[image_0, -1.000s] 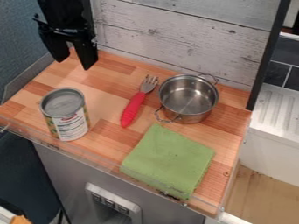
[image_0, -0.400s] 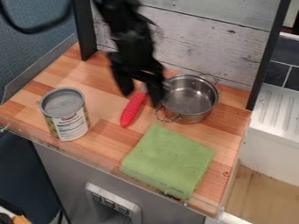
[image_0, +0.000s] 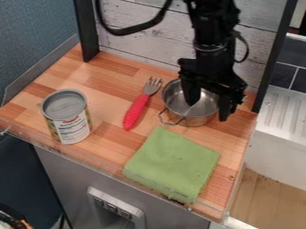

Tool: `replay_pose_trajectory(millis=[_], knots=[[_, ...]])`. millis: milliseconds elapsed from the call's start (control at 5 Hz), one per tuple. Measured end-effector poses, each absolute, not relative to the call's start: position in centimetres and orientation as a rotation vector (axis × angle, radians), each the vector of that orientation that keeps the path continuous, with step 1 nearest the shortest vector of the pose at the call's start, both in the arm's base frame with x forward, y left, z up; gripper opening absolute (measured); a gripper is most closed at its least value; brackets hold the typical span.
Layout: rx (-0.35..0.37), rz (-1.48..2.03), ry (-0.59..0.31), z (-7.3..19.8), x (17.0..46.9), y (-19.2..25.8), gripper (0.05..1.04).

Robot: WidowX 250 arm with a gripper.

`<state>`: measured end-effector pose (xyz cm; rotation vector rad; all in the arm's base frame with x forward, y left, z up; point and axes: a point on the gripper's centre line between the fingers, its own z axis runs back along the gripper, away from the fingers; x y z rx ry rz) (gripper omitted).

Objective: Move the silver pot to the upper left side of the table

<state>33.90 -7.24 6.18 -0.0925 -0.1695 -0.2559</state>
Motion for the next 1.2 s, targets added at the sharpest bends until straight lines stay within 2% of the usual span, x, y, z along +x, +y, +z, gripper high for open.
replay_pose_trajectory(millis=[200,400,600,1000,1200], knots=[[-0.09,-0.239,-0.161,5.0,35.8,-7.9,0.999],[-0.077,-0.261,-0.127,3.3,36.3,-8.6,0.975],[-0.056,-0.28,-0.069,1.0,35.7,-8.8,0.834],[-0.039,-0.302,-0.064,0.8,35.7,-8.6,0.259],[-0.049,-0.297,-0.079,2.2,35.6,-8.7,0.114]])
